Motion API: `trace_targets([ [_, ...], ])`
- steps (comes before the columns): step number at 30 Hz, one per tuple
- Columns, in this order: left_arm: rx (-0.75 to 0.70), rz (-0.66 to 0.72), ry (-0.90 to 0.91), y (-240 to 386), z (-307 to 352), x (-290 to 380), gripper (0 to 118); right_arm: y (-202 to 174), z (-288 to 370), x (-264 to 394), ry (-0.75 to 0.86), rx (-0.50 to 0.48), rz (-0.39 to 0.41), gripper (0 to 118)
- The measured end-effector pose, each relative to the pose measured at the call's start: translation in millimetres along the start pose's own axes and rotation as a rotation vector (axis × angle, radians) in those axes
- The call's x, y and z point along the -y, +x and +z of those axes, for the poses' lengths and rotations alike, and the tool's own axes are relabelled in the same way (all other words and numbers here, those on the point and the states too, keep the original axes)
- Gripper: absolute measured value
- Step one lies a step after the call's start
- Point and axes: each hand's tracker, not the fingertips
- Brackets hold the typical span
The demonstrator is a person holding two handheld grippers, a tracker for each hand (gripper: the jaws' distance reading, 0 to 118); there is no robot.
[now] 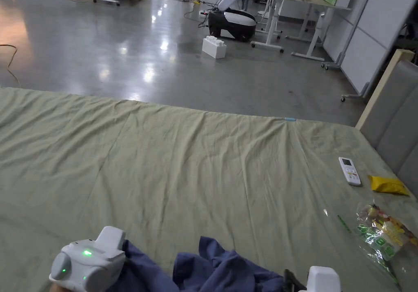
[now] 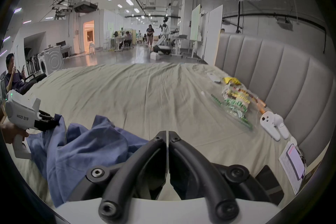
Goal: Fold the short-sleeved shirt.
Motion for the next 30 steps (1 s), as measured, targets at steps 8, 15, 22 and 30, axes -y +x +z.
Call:
trace_targets([
  [8,-0.017,0.078,0.177,-16,85,16,5,-18,-77,3,-0.298,-0.084,0.161,71],
  [15,-0.061,0.098,0.233,-35,132,41,5,-30,-66,12,-0.271,-0.127,0.165,7],
  [22,-0.089,0.15,0.362,-52,196,31,5,-16,4,-18,-0.04,-0.086,0.115,5],
  [30,-0.152,0.124,0.533,-70,269,-5,5,0,83,-77,0.153,-0.053,0.084,5],
])
